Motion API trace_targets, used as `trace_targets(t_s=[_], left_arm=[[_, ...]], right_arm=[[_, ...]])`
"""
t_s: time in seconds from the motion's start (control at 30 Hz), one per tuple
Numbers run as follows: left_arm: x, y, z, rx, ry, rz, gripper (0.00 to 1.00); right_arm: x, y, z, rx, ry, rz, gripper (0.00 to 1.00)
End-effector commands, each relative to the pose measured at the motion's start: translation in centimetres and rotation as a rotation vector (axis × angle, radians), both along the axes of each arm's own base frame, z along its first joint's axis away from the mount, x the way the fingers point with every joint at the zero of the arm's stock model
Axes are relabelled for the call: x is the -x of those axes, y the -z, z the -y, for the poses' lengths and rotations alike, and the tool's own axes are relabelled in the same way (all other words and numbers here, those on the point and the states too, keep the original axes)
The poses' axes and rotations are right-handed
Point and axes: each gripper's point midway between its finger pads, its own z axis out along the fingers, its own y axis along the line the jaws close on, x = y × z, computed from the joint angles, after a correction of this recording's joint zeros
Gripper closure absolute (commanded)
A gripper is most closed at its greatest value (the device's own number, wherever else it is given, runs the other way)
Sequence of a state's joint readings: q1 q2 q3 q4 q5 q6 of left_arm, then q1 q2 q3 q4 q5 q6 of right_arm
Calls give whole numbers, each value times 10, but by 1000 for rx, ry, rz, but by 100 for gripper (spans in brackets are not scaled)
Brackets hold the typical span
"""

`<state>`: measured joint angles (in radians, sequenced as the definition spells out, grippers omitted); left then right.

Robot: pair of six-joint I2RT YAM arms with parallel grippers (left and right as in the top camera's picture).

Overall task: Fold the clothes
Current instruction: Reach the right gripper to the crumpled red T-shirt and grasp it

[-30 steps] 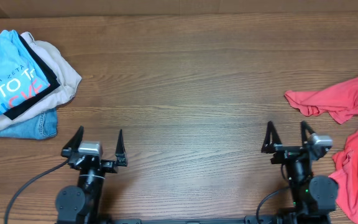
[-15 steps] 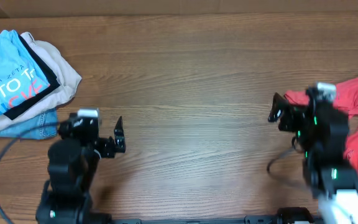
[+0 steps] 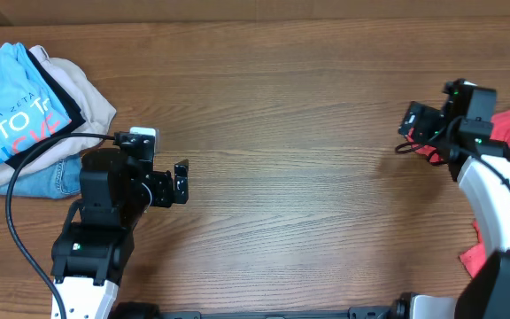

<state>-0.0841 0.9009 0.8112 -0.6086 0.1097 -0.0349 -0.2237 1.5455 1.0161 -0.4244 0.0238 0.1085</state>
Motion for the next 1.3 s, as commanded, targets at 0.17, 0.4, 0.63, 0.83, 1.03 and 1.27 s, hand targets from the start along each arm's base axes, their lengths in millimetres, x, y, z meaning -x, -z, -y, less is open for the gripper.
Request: trace_targets(t_s=[0.17,0.4,0.63,0.83,1.03,1.27], left_arm=[[-7,-13,1,23,-7,36,0],[-7,-13,1,23,-7,36,0],[-8,-15,1,24,-7,45,0],[-9,-16,1,24,-7,50,0],[-10,-17,1,24,-8,55,0],[-10,-17,1,24,-7,55,0]], right_arm=[[-16,44,38,-22,95,-37,2],[-15,98,46,-15,120,-133,5],[-14,105,47,-11,127,-147,90],[-33,76,18,-103,29,-91,96],[-65,-1,-61,-160,-192,-25,96],[-54,-69,-229,-189,-621,13,96]])
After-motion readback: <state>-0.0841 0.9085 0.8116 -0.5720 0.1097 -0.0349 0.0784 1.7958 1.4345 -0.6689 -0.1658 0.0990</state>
